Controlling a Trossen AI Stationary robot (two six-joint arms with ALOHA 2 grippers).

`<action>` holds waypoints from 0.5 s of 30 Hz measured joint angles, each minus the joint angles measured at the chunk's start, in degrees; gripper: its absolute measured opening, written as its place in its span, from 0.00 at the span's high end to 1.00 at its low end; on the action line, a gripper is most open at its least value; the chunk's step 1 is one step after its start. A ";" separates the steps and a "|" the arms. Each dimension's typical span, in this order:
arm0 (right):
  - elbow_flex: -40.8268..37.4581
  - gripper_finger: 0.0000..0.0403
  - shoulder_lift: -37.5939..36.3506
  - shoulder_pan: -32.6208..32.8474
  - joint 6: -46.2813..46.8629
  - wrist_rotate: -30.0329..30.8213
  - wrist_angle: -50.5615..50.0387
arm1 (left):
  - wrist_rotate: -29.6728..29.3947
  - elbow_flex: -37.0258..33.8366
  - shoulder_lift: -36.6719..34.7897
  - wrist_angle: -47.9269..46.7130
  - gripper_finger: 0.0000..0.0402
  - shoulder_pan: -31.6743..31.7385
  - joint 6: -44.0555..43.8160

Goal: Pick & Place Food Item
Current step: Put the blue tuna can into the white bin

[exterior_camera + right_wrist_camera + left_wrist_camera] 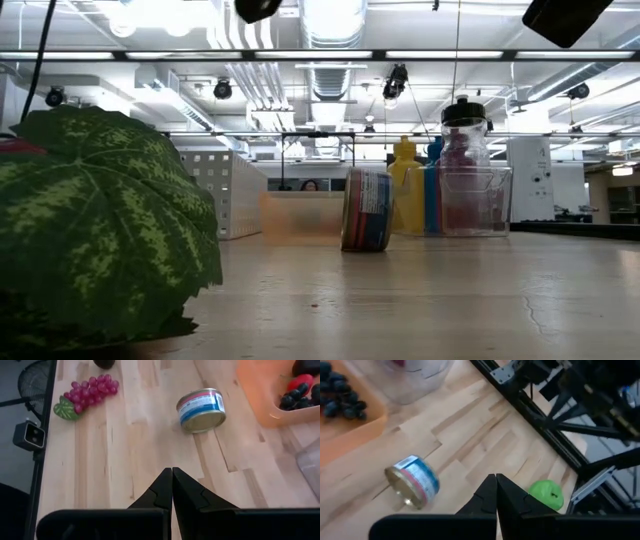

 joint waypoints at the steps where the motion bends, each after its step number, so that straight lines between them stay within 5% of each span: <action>1: 0.02 0.98 -0.35 0.00 0.00 0.06 0.04 | 0.02 1.23 1.08 -0.06 1.00 -0.09 0.97; 15: 0.02 0.98 -1.70 0.02 0.02 0.10 -0.14 | 1.49 9.62 10.16 -11.44 1.00 0.47 -0.18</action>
